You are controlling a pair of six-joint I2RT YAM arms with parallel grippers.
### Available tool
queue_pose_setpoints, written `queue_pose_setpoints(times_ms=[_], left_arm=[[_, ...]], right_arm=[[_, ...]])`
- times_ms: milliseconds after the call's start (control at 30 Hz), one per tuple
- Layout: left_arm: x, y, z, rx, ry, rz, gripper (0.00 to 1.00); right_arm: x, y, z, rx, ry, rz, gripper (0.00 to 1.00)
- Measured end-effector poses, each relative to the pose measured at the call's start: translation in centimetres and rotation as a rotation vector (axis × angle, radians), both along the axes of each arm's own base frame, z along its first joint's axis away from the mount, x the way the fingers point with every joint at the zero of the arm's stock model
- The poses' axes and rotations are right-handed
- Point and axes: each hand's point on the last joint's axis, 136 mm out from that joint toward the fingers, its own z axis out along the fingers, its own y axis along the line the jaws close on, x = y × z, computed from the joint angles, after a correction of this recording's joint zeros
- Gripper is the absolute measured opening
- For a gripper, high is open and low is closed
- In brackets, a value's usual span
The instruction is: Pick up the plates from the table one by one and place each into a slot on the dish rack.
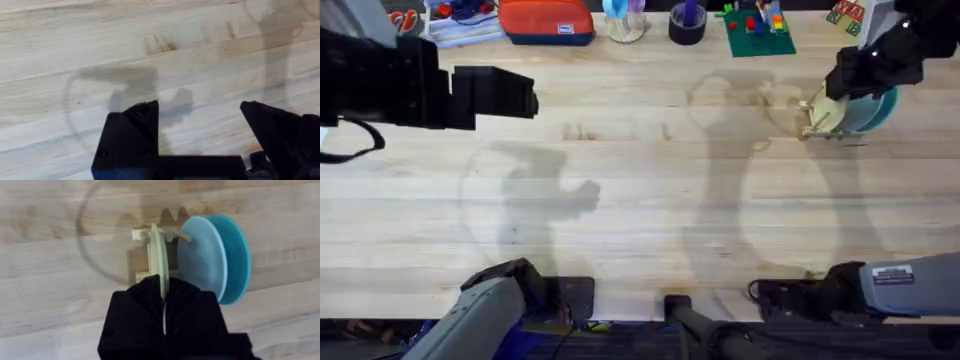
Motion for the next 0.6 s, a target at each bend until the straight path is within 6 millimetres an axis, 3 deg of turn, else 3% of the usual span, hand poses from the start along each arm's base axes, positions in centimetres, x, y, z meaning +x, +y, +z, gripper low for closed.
queue_pose_setpoints(times_ms=[100,200,267,600], left_arm=[[0.00,0.00,0.00,0.000,0.000,0.000,0.994],[0.00,0.00,0.00,0.000,0.000,0.000,0.994],[0.00,0.00,0.00,0.000,0.000,0.000,0.994],[-0.01,0.00,0.00,0.000,0.000,0.000,0.994]], right_arm=[[0.00,0.00,0.00,0.000,0.000,0.000,0.043],[0.01,0.00,0.00,-0.001,0.000,0.003,0.219],[0.03,0.00,0.01,-0.001,-0.001,0.003,0.270],[0.04,-0.29,0.30,-0.003,-0.011,-0.004,0.398]])
